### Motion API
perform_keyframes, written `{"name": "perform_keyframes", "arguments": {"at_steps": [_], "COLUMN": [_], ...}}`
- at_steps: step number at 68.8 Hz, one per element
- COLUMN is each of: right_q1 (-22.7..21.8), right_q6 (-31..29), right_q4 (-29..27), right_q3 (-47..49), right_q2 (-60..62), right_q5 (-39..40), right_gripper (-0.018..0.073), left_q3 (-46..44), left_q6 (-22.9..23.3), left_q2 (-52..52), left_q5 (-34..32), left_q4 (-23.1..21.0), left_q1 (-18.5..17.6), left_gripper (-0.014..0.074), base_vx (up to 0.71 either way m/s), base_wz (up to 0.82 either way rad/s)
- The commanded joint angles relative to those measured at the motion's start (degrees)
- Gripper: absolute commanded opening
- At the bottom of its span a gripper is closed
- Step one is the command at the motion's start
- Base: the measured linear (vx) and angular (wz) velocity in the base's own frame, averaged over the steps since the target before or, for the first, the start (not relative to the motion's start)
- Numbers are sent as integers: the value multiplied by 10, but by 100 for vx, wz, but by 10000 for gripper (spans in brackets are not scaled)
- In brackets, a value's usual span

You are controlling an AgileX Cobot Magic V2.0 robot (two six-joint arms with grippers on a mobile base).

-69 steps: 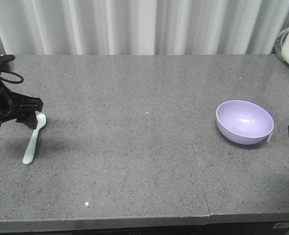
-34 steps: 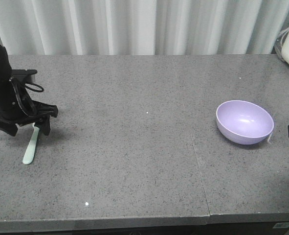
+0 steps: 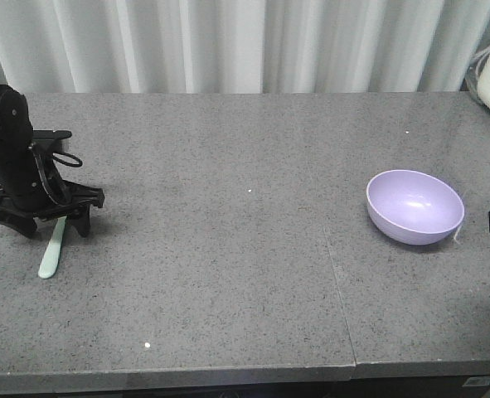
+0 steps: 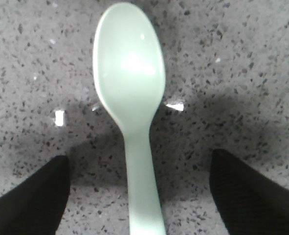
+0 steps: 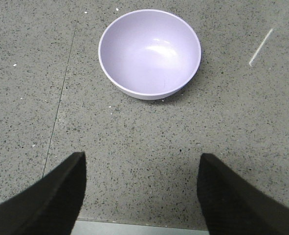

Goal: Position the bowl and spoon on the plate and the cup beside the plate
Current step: 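Lower the left gripper over the mint-green spoon handle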

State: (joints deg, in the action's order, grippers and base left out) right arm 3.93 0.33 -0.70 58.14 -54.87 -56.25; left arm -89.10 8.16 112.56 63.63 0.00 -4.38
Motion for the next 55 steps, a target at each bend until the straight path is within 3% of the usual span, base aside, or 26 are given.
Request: {"name": "perform_keyframes", "arguments": {"at_steps": [1, 13, 23, 55], "right_q1": [-3, -3, -3, -3], "right_q6": [-3, -3, -3, -3], "right_q4": [1, 1, 1, 1], "right_q3": [19, 19, 19, 19], "right_q2": [4, 4, 4, 4], "right_q5": [32, 32, 32, 32], "right_gripper": [483, 483, 483, 483], "left_q3": [-18, -18, -18, -18], "left_q6": [2, 2, 2, 2], "left_q2": [-26, -26, -26, -26], "left_q5": [-14, -15, -15, -15], "left_q4": [-4, -4, -4, -4], "left_q1": [-4, -4, -4, -4], "left_gripper": [554, 545, 481, 52], "base_vx": [0, 0, 0, 0], "base_wz": [0, 0, 0, 0]}}
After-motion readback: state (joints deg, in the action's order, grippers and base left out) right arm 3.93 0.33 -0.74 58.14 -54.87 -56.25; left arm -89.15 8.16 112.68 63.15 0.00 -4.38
